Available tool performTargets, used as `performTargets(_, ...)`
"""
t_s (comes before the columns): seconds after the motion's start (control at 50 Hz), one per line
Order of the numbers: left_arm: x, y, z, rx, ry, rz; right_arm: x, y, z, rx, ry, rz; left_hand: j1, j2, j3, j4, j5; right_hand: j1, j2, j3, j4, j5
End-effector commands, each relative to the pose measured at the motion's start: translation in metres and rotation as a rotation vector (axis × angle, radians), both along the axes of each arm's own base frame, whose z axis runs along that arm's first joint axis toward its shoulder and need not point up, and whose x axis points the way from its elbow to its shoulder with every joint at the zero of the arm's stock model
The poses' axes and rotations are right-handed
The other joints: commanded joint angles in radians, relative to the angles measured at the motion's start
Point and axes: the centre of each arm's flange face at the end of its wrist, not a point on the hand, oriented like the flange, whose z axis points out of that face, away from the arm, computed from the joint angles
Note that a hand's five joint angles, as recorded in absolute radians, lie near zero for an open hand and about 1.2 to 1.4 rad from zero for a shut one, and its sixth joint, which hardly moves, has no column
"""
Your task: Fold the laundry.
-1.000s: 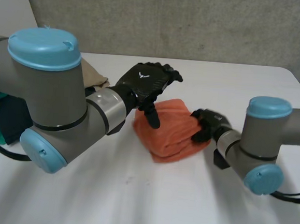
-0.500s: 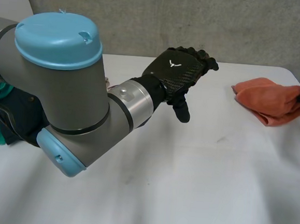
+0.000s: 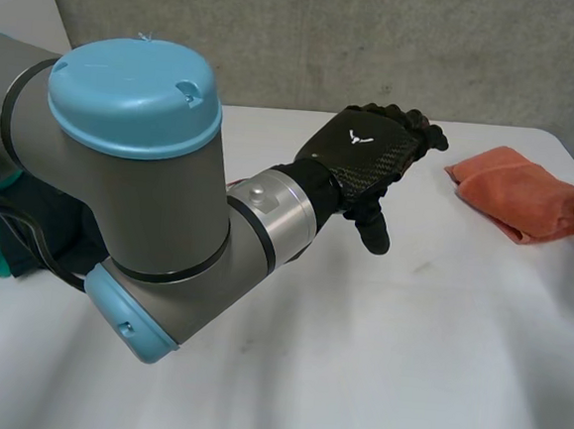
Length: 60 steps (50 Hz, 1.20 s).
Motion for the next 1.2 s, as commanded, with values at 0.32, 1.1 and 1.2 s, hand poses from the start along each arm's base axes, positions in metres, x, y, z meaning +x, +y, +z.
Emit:
performTargets(0.32,0.005,-0.003,-0.019,0.047,-0.041,0.014,-0.023,0.009,-0.009,0.133,-0.073,0.215,-0.049,-0.005,-0.009,-0.005,-0.003,-0.352,-0.375,-0.389,-0.413,-0.467)
performTargets(1.1,0.006,0.006,0.004,0.008,0.000,0.000,-0.044,0.008,-0.004,0.074,-0.195,-0.077,-0.046,-0.002,-0.006,-0.002,0.000,0.870,0.846,0.833,0.809,0.755)
performTargets(1.2,0.007,0.007,0.001,0.014,-0.007,0.000,-0.037,0.019,-0.001,0.095,-0.318,-0.113,-0.046,-0.002,-0.006,-0.002,0.000,0.870,0.846,0.833,0.809,0.755)
